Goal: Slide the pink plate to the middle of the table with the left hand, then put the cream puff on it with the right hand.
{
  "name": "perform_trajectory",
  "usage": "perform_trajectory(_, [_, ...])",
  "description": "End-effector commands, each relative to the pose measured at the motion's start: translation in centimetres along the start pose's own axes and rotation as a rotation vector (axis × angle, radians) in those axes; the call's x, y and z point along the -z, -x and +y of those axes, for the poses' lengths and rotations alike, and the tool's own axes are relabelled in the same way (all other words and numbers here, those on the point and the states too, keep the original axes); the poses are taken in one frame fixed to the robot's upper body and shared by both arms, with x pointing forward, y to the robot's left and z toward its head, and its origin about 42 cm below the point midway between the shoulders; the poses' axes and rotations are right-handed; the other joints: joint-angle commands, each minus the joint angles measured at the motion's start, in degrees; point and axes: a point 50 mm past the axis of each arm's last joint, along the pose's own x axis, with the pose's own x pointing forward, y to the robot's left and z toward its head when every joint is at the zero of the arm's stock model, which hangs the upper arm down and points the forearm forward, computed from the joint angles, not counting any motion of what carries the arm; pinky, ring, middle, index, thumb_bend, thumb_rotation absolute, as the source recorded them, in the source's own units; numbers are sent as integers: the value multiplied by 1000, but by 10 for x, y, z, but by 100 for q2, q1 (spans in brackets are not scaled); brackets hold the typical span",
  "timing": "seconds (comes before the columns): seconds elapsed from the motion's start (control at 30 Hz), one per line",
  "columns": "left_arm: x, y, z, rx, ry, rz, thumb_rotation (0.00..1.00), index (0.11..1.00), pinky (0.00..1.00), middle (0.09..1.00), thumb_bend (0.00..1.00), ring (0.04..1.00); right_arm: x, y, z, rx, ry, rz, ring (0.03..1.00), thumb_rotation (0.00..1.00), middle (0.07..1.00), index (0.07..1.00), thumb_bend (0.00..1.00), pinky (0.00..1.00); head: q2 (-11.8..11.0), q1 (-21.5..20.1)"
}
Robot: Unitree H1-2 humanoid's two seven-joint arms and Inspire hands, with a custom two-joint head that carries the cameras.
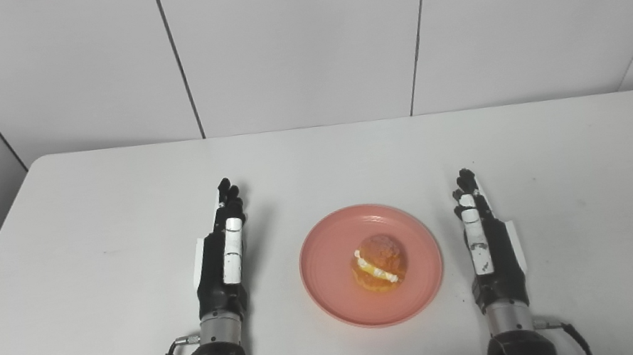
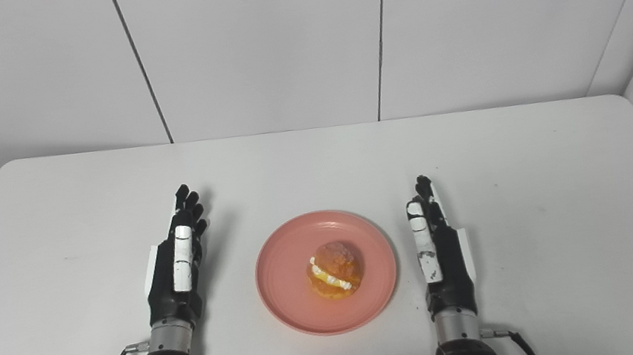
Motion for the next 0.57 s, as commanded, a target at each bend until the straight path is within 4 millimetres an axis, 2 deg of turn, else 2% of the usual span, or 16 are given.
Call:
perform_trajectory(0.0, [-12,-4,-4,1,1,-57,999,1000,1000,1000,771,1000,-6,0,3,6,-16,-13,958,973,962,950,816,963,-3,-8])
perform_trajectory(0.53, [-14,-3,-5,-1,4,-44,994,1000,1000,1000,781,1000,-6,0,4,2,-28,-8,952,975,964,948,829,960,20,-12])
